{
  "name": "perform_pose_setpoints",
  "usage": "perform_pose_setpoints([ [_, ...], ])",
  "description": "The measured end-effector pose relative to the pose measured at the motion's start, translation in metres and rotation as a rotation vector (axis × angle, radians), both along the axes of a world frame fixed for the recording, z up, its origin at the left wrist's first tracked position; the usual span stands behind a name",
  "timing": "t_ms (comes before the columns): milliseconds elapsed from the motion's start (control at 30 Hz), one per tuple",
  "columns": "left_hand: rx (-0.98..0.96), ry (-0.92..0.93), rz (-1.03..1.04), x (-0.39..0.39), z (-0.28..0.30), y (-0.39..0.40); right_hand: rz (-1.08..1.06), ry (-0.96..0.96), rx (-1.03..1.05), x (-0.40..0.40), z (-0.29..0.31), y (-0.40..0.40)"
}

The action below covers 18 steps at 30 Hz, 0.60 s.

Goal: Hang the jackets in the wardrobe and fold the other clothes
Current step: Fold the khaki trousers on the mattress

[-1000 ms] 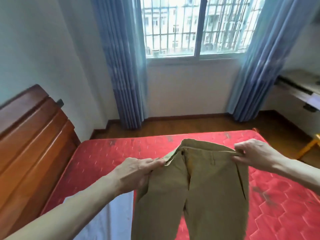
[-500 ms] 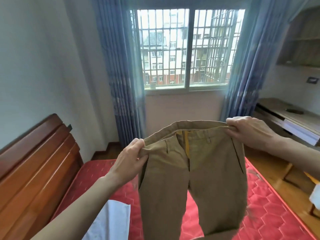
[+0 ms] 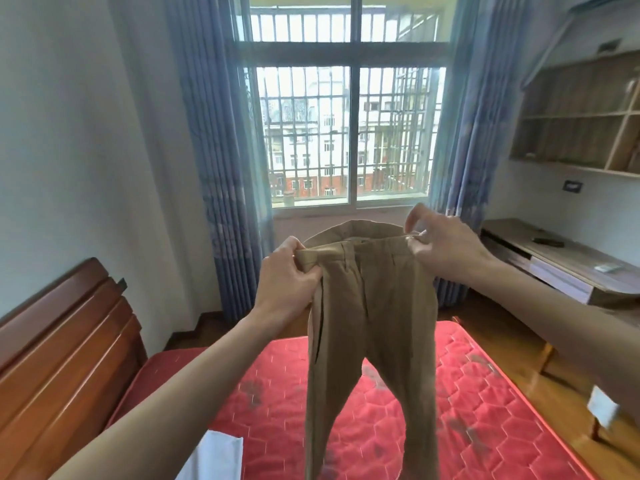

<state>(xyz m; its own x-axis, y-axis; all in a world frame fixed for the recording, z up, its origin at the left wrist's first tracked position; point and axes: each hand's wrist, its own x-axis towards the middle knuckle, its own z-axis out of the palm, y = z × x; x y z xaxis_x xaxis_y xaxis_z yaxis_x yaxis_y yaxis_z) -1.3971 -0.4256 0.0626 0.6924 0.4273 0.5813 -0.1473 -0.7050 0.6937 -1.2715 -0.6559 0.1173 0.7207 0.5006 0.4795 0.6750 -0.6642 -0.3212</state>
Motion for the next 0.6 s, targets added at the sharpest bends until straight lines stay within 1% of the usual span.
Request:
perform_pose_setpoints([
  [67,-0.008,-0.005,-0.016,0.003,0.004,-0.016,0.044,0.078,0.072,-0.009,-0.001,0.004],
  [233,-0.085,0.043,-0.094,0.012,0.003,-0.036,0.261,0.414,0.309,-0.026,-0.01,0.01],
  [333,-0.105,0.07,-0.142,0.01,0.007,-0.048,0.334,0.584,0.472,-0.035,-0.016,0.017],
  [467,-0.149,0.092,-0.276,0.001,0.013,-0.056,0.363,0.691,0.577,-0.036,-0.021,0.025],
  [533,-0.111,0.112,-0.337,-0.001,0.012,-0.053,0.39,0.798,0.654,-0.035,-0.02,0.027],
  [600,-0.069,0.104,-0.373,-0.002,0.01,-0.05,0.418,0.838,0.646,-0.034,-0.02,0.03],
])
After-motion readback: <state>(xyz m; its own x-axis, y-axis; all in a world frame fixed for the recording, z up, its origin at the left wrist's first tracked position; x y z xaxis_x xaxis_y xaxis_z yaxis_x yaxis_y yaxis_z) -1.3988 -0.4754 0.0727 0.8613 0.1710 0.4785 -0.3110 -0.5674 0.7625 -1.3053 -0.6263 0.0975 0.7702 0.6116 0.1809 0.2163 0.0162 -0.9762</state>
